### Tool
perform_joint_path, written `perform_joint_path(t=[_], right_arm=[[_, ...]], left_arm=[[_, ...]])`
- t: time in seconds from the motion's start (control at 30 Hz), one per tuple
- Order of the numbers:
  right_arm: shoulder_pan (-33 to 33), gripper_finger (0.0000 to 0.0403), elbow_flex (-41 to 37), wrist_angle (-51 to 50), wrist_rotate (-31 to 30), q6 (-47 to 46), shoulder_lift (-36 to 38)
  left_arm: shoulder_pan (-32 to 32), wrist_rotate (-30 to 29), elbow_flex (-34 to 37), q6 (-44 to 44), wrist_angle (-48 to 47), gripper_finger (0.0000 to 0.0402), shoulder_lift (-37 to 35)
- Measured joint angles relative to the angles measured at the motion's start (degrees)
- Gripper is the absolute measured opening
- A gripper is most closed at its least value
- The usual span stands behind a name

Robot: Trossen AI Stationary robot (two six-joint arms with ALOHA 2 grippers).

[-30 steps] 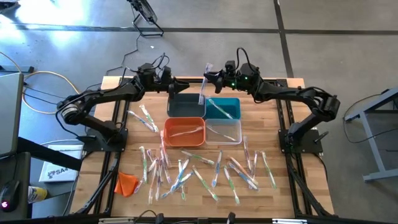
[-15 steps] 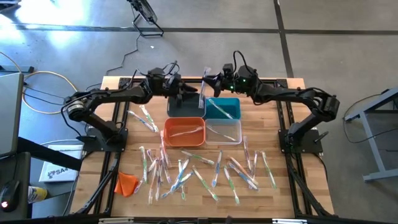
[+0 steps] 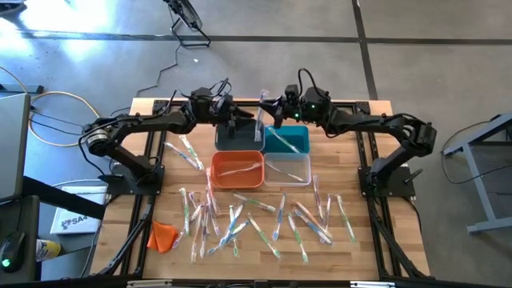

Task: Pick & Place Toothbrushes
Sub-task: Put the blue toothbrush into the left blue bin

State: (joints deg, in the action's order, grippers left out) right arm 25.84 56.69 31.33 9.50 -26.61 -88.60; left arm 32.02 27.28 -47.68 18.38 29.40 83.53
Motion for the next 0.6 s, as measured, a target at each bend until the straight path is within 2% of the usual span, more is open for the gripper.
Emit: perform_joint_path(t=[0.6], right_arm=[[-0.37,0.0043,-0.07,0.07,-0.59,0.96,0.00]], left_arm=[[-2.51,-2.48,0.02,0.10,-0.79,0.0125,0.00]])
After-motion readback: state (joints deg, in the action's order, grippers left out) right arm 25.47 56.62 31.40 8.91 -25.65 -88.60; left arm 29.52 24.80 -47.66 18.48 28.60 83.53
